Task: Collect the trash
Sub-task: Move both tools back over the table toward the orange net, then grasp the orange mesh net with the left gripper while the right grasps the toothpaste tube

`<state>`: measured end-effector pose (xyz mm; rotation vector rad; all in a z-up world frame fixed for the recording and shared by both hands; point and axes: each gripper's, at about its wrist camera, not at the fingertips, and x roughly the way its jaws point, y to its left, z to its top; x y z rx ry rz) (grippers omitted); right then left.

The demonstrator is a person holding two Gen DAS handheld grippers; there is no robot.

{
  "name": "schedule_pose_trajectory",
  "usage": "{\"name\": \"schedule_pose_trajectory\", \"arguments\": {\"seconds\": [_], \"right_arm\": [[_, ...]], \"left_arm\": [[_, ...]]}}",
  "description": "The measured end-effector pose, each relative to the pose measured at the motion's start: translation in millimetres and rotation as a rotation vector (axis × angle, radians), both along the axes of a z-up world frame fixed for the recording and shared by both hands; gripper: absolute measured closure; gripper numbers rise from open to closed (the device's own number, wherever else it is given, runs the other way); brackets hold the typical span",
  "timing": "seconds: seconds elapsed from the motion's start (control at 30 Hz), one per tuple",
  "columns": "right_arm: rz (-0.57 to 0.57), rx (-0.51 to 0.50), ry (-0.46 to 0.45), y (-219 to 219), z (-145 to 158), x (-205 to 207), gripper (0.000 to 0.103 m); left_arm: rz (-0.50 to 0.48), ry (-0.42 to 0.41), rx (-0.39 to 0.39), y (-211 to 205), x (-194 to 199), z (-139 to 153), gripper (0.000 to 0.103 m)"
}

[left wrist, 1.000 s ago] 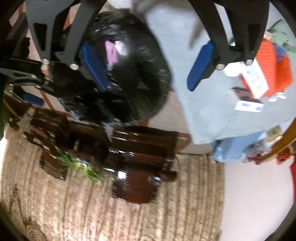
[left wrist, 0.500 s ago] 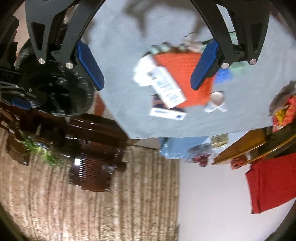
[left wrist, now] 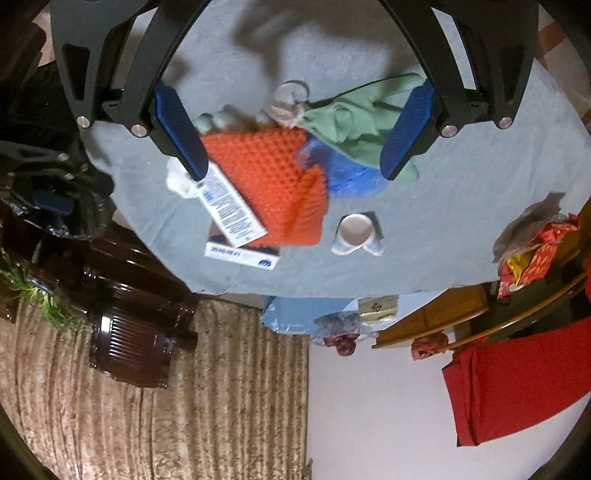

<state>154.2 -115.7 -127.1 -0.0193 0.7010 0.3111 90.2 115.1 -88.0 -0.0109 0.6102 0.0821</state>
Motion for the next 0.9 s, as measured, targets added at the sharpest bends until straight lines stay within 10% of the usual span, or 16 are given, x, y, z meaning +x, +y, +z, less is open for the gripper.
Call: {"name": "schedule_pose_trajectory", "arguments": {"seconds": [0.43,0.7,0.9], "right_arm": [[0.118,-0.045,0.083,51,-36,19,0.023],[0.18,-0.034,0.11,59,-40,18,0.059],[0.198,-0.025,0.125,66,-43,21,0.06]], "left_arm": [[0.028,0.046,-0.016,19,12,-19,0.012],[0.031,0.056,-0.024,23,15,-26,0.012],[0.033,0.058,-0.034,24,17,-29,0.012]]}}
